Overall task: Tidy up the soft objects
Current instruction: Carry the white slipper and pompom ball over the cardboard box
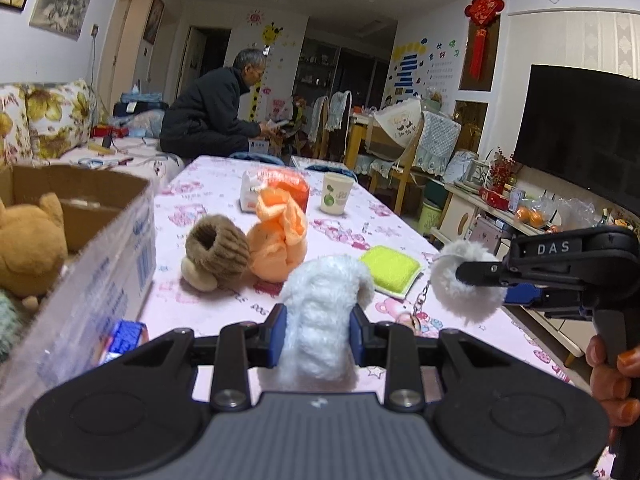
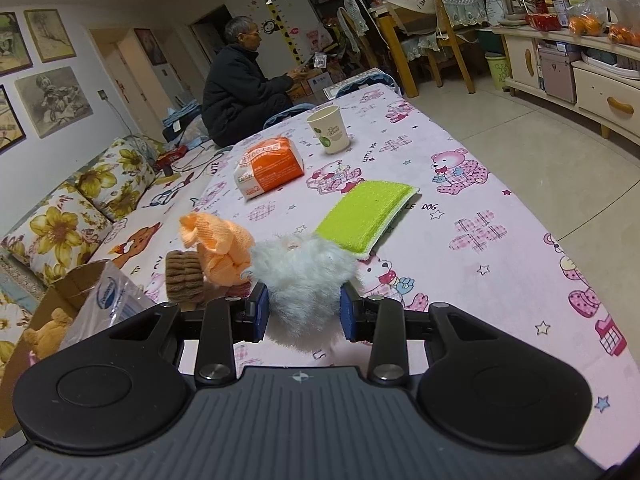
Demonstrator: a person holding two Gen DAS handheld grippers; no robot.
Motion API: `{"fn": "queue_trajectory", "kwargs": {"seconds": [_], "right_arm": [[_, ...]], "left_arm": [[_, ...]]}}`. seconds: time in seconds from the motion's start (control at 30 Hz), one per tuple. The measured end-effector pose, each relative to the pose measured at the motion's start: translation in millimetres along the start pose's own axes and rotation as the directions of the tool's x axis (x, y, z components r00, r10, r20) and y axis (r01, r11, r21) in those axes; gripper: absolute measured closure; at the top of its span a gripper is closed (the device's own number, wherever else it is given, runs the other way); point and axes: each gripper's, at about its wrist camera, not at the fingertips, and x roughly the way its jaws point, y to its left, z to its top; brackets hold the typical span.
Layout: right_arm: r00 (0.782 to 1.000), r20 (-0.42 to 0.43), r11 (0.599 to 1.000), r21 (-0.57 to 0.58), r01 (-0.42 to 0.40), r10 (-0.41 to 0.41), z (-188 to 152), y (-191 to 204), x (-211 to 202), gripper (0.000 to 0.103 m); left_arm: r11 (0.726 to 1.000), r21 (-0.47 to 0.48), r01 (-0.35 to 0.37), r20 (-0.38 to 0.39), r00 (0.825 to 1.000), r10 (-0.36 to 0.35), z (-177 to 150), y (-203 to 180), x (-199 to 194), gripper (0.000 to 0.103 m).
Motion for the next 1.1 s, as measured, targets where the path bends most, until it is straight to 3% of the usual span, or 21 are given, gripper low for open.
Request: {"fn": "queue_trajectory", "kwargs": {"seconds": [0.33, 0.67, 0.87, 1.1], "right_arm": [[0.998, -0.002, 0.998, -0.008, -0.067, 0.067, -2.4, 9.5, -7.6, 0.06], [0.982, -0.005, 0.98, -0.061, -0.19, 0.19, 2.7, 46.9, -3.7, 0.06], [0.962, -0.033, 0.959, -0.072, -0.273, 0.271, 6.1, 66.1, 12.2, 0.06], [0.936, -0.067, 0.931, -0.096, -0.351, 0.346, 4.3, 95.1, 38.1, 0.06]], "left_arm": [[0.999, 0.024, -0.032, 0.101, 0.994, 0.029, 23.0, 7.0, -25.8, 0.073], [0.991, -0.056, -0.12, 0.178, 0.976, 0.128, 44.9, 44.9, -60.0, 0.073], [0.973, -0.118, -0.198, 0.199, 0.955, 0.218, 49.6, 69.5, -81.5, 0.072], [0.925, -0.185, -0.331, 0.176, 0.915, 0.363, 46.6, 106.0, -98.2, 0.072]]}}
